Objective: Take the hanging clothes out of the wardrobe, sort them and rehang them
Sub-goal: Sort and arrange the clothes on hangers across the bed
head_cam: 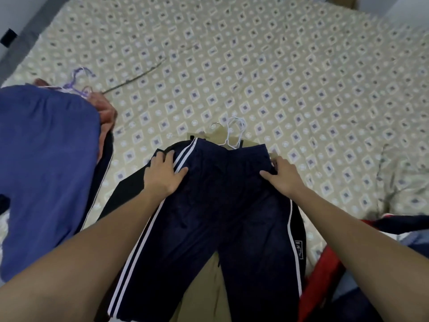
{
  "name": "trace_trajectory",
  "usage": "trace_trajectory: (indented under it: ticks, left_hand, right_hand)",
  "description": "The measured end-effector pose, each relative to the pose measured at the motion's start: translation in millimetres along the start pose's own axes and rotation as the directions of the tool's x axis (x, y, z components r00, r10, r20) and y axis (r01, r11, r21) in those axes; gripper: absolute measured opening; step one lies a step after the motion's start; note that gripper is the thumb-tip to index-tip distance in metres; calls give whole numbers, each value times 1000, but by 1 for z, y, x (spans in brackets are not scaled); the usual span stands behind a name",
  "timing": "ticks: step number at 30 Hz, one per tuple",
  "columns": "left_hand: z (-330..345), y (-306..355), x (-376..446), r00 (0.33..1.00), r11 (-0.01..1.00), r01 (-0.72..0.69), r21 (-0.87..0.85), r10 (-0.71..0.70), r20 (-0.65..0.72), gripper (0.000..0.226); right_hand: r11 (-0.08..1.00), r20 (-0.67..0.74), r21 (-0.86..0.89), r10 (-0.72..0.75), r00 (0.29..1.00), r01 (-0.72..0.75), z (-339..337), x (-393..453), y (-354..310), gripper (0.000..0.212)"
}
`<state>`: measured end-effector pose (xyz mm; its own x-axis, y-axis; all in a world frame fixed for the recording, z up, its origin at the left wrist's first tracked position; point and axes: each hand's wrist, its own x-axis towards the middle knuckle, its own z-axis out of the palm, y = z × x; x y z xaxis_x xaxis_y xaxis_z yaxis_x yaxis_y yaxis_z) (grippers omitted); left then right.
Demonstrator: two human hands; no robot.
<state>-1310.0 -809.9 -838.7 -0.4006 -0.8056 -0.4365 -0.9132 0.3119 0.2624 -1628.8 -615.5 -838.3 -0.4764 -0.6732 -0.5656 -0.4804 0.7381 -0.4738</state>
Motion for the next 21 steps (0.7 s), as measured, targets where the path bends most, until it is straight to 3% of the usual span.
trace_trajectory:
  ticks: [5, 9, 12, 17, 21]
  left_hand:
    - [5, 4, 17, 999, 999, -52, 0, 52, -14, 70]
    - [8, 10, 22, 996, 995, -78, 58, 80, -42, 58]
    - [12, 11, 24, 994, 986, -108, 125, 109, -2, 61]
    - [13, 11, 22, 993, 983, -115, 146, 116, 1, 57]
    - [-5, 11, 4, 981, 983, -179, 31, 181, -70, 49]
  right_hand:
    - [995, 3, -100, 27, 1000, -27, 10, 7, -7, 78]
    - [997, -30, -73, 17, 999, -19, 14, 13, -3, 57]
    - [998, -9, -55, 6, 1000, -6, 17, 14, 1, 56]
    - [997, -85, 64, -43, 995, 48, 16, 1, -2, 41]
    - [974, -169, 200, -74, 983, 107, 1, -32, -9, 33]
